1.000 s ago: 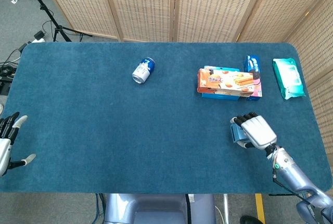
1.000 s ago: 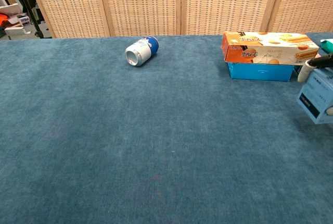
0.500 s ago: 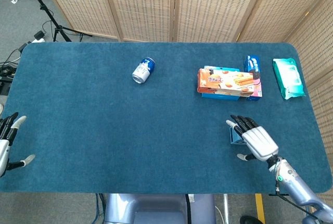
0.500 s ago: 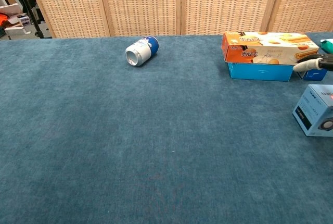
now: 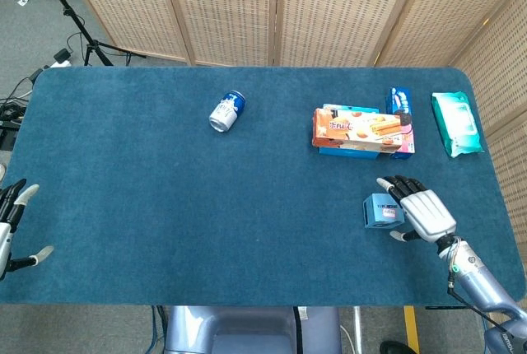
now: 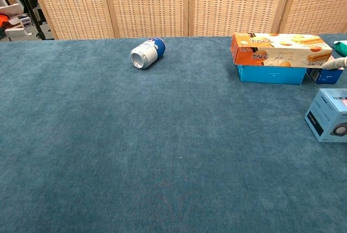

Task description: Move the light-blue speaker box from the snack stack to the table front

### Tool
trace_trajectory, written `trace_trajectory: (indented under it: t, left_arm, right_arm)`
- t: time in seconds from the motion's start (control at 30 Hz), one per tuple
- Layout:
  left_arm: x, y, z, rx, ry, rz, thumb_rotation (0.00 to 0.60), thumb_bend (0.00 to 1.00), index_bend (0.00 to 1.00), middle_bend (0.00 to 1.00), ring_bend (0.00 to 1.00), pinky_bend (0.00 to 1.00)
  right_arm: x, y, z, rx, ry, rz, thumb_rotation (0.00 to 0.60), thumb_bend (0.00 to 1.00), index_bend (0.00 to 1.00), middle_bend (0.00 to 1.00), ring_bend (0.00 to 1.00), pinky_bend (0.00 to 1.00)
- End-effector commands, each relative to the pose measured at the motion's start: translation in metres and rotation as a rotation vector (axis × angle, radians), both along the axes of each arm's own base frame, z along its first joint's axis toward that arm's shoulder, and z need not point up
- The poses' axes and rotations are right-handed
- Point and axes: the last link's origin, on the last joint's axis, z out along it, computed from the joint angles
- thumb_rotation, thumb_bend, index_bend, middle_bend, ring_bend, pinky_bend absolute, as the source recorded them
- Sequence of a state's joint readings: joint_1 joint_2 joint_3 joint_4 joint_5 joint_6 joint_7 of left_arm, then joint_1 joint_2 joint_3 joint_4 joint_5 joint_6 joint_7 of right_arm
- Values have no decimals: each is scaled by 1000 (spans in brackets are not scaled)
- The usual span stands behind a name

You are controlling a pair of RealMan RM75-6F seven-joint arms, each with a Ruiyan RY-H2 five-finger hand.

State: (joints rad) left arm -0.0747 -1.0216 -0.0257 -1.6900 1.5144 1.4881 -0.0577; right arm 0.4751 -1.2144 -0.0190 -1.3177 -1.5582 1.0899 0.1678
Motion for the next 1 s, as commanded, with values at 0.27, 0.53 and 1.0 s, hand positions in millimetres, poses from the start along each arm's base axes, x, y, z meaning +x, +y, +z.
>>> trace_trajectory:
  t: [0.27,0.53,1.0]
  left_arm:
    - [-1,2,-2,1,10,10,600,0,0,0,0,0]
    - [-1,2,-1,2,8,11,600,0,0,0,0,0]
    - [-1,0,-1,0,8,8,600,0,0,0,0,0]
  right_arm:
    - [0,-11,-13,-2,-50,2,600,254,332,409,383,284]
    - [6,-5,-9,-6,-72,39,600,519,411,488,465,308]
    - [72,6,30,385,-185,-185,600,713,429,508,476,309]
